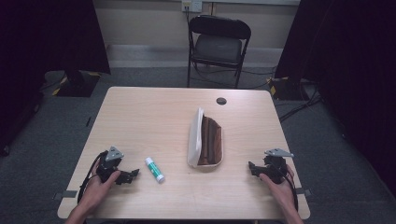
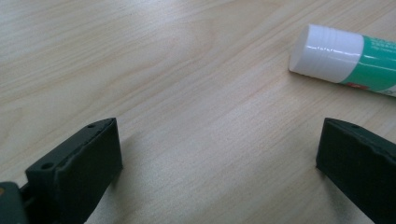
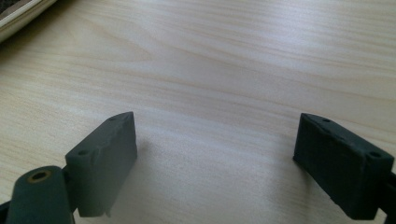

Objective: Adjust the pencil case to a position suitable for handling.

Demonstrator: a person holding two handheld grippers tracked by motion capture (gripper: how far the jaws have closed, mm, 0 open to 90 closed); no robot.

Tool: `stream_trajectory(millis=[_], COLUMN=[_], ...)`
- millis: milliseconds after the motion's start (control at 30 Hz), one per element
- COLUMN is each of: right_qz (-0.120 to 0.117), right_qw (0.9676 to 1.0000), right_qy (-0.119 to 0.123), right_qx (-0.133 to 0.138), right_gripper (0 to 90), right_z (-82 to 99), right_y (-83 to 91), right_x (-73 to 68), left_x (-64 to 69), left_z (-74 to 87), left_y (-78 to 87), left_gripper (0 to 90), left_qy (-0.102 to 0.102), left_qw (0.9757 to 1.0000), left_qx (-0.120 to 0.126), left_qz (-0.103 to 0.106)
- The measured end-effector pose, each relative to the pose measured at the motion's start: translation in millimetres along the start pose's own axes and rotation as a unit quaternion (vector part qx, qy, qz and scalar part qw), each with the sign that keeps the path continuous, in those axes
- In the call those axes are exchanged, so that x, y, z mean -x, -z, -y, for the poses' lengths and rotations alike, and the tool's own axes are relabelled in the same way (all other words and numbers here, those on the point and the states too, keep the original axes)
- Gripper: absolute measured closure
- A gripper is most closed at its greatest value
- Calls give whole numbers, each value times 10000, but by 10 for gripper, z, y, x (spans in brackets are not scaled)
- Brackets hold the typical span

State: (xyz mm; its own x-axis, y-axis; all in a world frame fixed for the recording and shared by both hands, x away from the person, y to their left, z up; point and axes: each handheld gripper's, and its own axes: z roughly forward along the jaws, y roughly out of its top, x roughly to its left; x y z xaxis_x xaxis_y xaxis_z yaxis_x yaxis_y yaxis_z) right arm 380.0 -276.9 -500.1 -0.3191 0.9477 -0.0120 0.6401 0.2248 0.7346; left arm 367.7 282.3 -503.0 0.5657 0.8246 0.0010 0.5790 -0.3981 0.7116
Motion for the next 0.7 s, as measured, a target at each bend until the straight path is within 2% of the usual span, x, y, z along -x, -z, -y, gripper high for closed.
stream_trajectory(millis=[300, 367, 433, 467, 500, 567, 700], right_qz=[-49, -113, -315, -315, -461, -683, -965], right_qw=[10000, 9998, 9990, 9990, 9982, 9971, 9945], right_qy=[83, 148, 261, 261, 355, 333, 410], right_qx=[-17, -100, -177, -177, -140, -78, 62], right_gripper=[152, 206, 225, 225, 260, 281, 329], right_z=[0, -4, -8, -8, -18, -35, -118], right_y=[16, 49, 95, 95, 142, 181, 243], right_x=[-26, -46, -75, -75, -113, -143, -218], left_x=[4, 4, 5, 5, 4, 4, 4], left_z=[4, 4, 8, 8, 8, 10, 10], left_y=[3, 3, 7, 7, 7, 8, 8], left_gripper=[1, 0, 1, 1, 1, 0, 0], left_qy=[-12, -10, -11, -11, -15, -5, -5], left_qw=[10000, 10000, 10000, 10000, 10000, 10000, 10000], left_qx=[13, 12, 13, 13, 11, 16, 14], left_qz=[-17, -15, -11, -11, -9, 15, 14])
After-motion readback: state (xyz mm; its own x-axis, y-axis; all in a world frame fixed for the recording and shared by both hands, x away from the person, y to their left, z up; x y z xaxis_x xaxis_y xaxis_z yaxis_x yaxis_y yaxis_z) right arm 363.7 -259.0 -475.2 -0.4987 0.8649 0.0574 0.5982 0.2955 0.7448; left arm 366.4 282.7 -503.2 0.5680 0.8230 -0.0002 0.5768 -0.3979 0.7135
